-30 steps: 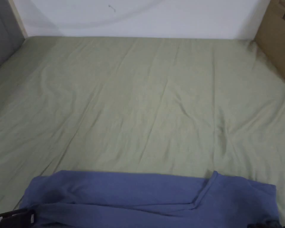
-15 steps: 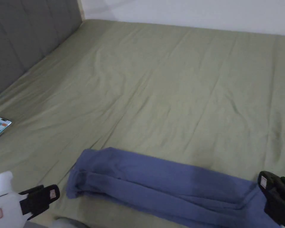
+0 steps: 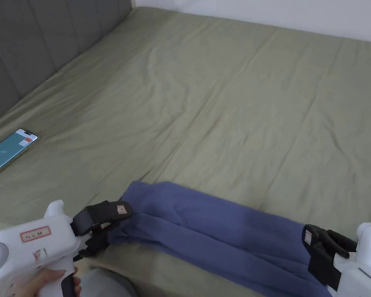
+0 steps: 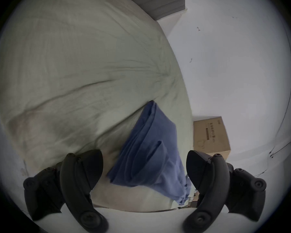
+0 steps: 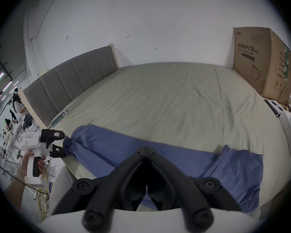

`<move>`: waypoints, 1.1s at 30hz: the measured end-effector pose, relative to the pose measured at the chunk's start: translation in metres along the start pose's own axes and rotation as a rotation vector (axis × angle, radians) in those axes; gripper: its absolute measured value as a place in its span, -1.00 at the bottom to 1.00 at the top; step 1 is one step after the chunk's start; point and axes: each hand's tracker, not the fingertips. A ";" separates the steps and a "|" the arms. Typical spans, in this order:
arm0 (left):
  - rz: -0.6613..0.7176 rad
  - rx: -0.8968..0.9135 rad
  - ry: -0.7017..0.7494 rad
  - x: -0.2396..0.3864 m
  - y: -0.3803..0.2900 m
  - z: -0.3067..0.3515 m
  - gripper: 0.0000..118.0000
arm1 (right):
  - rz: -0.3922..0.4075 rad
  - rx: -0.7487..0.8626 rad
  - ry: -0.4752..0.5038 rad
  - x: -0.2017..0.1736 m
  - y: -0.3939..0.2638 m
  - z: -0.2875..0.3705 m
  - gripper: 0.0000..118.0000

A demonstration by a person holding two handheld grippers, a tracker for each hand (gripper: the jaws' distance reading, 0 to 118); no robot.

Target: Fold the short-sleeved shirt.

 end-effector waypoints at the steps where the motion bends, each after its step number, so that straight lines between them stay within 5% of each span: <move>1: 0.017 0.009 -0.044 -0.001 0.002 0.000 0.75 | 0.003 -0.005 0.000 0.000 0.000 0.000 -1.00; 3: 0.059 -0.045 -0.103 -0.004 0.008 -0.009 0.67 | 0.014 -0.015 0.000 -0.001 0.000 0.001 -1.00; 4: 0.082 -0.073 -0.118 -0.007 0.011 -0.014 0.32 | 0.016 -0.017 -0.006 0.000 0.000 0.000 -1.00; 6: 0.110 -0.090 -0.128 -0.010 0.011 -0.027 -0.80 | 0.013 -0.020 -0.011 0.001 0.000 0.000 -1.00; 8: 0.142 -0.138 -0.001 -0.018 0.008 -0.047 -0.82 | 0.001 -0.017 -0.015 0.006 -0.001 0.002 -1.00; 10: 0.161 -0.108 -0.112 -0.012 0.008 -0.041 -0.82 | -0.010 -0.010 -0.024 0.008 -0.001 0.007 -1.00; 13: 0.018 -0.017 0.070 0.023 0.011 -0.026 -0.83 | -0.028 0.006 -0.038 0.021 -0.002 0.017 -1.00; 20: -0.797 -0.071 0.328 0.201 -0.053 -0.042 -0.83 | -0.157 0.045 -0.081 0.063 -0.011 0.042 -1.00; 23: -1.075 -0.150 0.314 0.249 -0.112 -0.068 -0.83 | -0.223 0.072 -0.118 0.084 -0.020 0.051 -1.00; 28: -1.161 -0.412 0.199 0.251 -0.193 -0.151 -0.83 | -0.355 0.080 -0.147 0.118 -0.040 0.060 -1.00; 33: -1.213 -0.463 0.299 0.238 -0.238 -0.201 -0.81 | -0.401 0.087 -0.199 0.139 -0.057 0.074 -1.00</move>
